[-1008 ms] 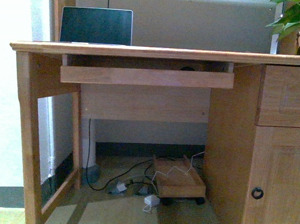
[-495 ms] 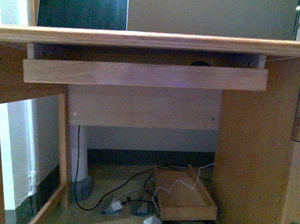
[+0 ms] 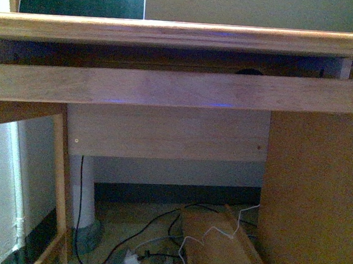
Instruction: Place mouse
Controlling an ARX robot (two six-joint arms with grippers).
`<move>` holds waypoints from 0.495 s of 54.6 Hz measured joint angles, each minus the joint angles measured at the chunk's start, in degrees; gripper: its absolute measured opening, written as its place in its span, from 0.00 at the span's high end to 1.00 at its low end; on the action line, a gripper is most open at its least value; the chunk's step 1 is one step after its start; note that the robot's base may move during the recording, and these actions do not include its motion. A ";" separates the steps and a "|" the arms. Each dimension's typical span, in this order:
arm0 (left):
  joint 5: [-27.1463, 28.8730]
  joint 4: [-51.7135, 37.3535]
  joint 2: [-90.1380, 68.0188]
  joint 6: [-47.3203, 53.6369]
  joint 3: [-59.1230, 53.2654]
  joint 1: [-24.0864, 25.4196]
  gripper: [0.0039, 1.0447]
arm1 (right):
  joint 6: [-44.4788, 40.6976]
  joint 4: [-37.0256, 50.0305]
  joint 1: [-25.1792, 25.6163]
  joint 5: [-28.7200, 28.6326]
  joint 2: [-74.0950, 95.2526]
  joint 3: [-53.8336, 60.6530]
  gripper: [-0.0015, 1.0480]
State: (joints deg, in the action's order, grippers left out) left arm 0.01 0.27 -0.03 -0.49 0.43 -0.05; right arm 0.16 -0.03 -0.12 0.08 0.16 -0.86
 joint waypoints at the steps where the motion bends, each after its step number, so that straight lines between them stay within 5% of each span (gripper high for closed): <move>1: 0.00 0.00 0.00 0.02 0.00 0.00 0.07 | -0.02 0.00 0.00 -0.07 0.00 0.00 0.07; 27: 0.00 0.00 0.00 0.02 0.00 0.00 0.07 | 0.00 0.00 0.00 -0.11 0.00 0.00 0.07</move>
State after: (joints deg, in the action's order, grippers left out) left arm 0.01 0.27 -0.03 -0.47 0.43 -0.05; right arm 0.16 -0.03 -0.12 -0.03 0.16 -0.86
